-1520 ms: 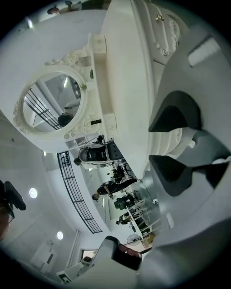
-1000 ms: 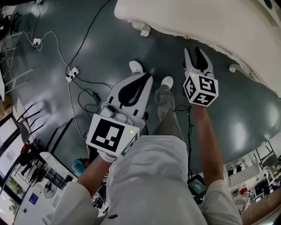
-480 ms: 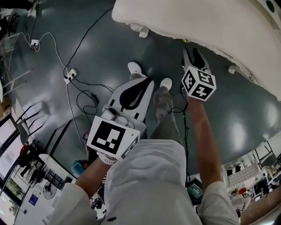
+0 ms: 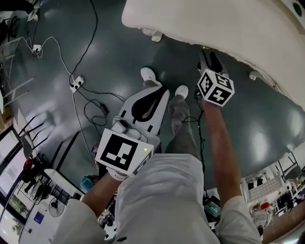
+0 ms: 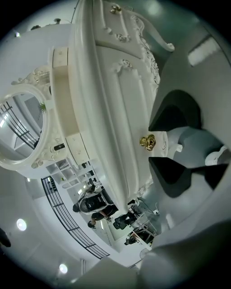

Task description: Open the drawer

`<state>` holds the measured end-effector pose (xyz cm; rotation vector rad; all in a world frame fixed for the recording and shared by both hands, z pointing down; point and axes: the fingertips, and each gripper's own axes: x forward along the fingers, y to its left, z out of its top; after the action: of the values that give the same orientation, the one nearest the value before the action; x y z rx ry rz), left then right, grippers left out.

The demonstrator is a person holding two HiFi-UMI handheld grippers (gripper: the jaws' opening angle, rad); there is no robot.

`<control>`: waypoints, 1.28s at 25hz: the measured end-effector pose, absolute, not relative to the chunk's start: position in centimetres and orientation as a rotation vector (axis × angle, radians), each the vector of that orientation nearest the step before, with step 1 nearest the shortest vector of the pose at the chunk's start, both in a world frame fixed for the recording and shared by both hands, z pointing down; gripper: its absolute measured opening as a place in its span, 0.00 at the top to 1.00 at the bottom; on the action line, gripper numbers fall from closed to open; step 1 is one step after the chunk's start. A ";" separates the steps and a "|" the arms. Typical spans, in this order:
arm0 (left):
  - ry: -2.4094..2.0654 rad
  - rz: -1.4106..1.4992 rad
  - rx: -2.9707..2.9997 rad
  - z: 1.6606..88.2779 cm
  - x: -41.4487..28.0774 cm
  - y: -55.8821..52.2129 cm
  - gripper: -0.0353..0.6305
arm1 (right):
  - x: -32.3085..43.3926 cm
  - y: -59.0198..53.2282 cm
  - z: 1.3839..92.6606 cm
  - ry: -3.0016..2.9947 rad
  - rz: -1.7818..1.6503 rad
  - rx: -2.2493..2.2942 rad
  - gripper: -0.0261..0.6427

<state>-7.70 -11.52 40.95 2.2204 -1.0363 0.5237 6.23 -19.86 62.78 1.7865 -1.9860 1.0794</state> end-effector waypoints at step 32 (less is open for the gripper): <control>-1.015 0.500 2.211 41.3 -9.5 -11.6 0.93 | 5.3 -19.4 64.2 -1.924 0.983 1.725 0.76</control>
<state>-9.46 -11.65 41.34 2.2111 -1.0154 0.4999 5.29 -19.42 64.19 1.7246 -1.9236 0.9832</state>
